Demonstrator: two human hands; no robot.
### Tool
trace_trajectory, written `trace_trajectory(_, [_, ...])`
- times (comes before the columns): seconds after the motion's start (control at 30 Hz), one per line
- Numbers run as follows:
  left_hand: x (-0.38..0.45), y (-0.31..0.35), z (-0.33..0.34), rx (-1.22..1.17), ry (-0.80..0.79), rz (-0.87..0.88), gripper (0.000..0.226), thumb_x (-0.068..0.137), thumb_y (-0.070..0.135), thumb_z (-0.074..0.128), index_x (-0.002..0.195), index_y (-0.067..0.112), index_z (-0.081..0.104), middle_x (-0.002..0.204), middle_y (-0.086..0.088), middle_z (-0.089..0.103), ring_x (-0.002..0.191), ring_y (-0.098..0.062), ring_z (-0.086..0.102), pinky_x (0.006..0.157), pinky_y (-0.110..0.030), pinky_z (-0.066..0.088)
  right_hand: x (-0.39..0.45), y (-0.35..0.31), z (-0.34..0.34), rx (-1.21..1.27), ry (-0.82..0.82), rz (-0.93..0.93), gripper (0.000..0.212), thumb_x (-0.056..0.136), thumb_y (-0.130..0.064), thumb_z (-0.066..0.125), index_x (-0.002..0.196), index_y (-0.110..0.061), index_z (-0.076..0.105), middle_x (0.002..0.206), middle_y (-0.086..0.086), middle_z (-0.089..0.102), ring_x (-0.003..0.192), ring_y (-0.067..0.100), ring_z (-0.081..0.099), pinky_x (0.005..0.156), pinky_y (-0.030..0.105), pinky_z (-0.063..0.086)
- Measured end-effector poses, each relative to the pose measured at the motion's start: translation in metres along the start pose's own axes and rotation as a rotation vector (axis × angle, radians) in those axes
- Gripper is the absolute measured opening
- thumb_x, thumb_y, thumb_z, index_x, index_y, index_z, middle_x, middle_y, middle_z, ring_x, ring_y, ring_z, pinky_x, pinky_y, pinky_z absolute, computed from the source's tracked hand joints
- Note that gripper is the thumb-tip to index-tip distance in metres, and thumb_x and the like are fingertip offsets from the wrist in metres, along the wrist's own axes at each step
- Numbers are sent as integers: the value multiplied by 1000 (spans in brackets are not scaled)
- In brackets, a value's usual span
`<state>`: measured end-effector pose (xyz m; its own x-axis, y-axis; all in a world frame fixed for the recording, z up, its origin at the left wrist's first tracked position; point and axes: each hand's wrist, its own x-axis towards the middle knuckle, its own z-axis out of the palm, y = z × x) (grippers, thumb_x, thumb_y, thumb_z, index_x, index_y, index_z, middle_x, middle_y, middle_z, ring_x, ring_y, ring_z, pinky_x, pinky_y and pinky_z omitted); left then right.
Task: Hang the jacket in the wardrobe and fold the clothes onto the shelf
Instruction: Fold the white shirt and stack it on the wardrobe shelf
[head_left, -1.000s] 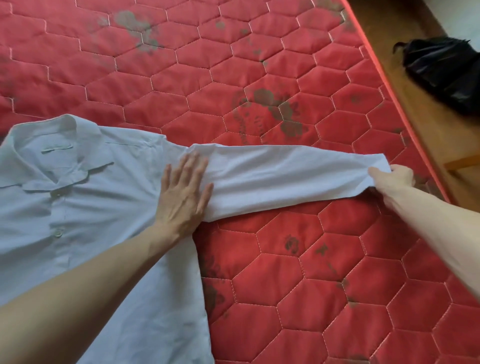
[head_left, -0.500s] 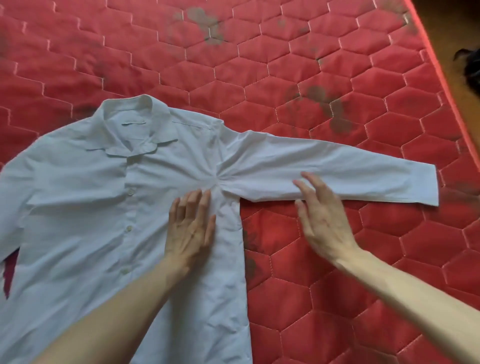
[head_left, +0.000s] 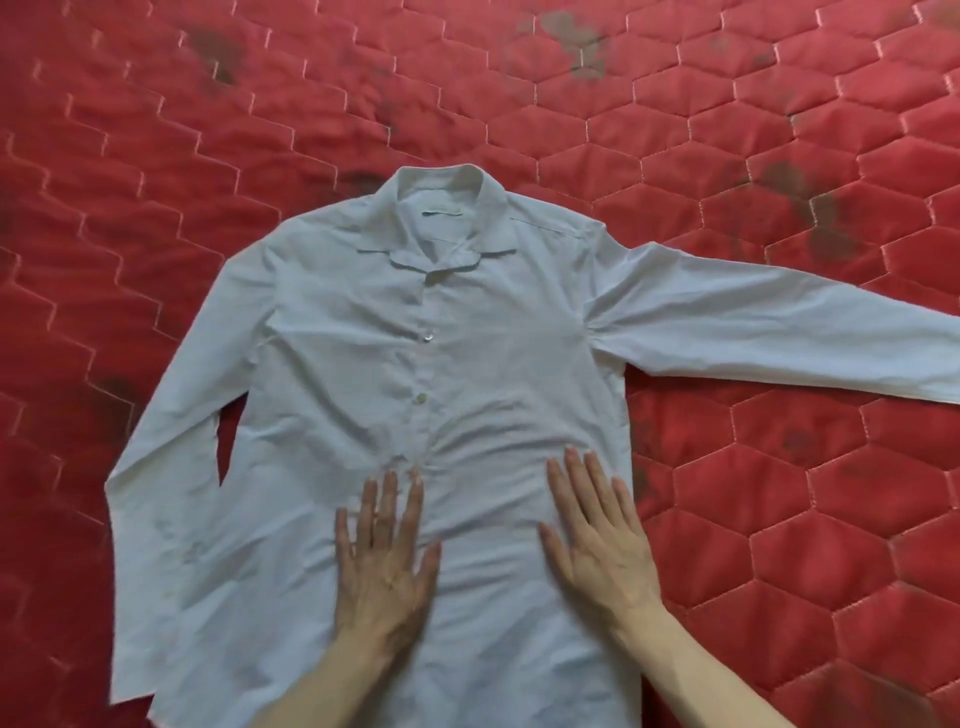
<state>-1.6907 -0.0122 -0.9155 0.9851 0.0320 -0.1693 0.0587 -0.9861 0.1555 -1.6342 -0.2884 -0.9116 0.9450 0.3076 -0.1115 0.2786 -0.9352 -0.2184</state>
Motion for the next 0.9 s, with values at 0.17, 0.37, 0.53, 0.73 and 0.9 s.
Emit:
trace_trajectory(0.17, [16,-26,-16,-44,42,100,68,97,51,44,157,21,41,160,-5,40,144,-26,41,114,-52,31,21,-29,-12,-14,-1,8,64,103,-44,38,160,-14,38,171,10,25,157,27,28,128,43,13])
trace_trajectory(0.37, [72,-104,-53,-179,245,-223,52,96,32,44,146,17,47,142,-6,49,128,-28,46,107,-50,30,127,-141,-12,49,52,-80,58,107,-43,32,161,-24,37,171,3,27,158,22,22,124,46,22])
trace_trajectory(0.53, [114,-211,-90,-231,211,-682,71,80,20,66,147,10,43,143,-17,44,126,-41,45,99,-58,37,227,-222,-1,35,-28,-18,65,104,-54,29,164,-28,29,174,3,18,160,24,15,124,49,12])
trace_trajectory(0.73, [141,-299,-125,-233,-64,-398,54,85,6,60,135,13,42,107,-12,64,97,-41,64,79,-44,46,297,-265,10,75,-384,153,77,102,-70,19,163,-40,-17,170,-6,-30,155,19,-31,124,53,-16])
trace_trajectory(0.9, [164,-367,-154,212,34,-18,67,41,-12,79,105,7,67,75,-7,60,68,-32,57,64,-40,41,300,-271,0,67,-524,202,79,102,-70,21,157,-43,-28,147,-17,-54,138,11,-50,118,47,-28])
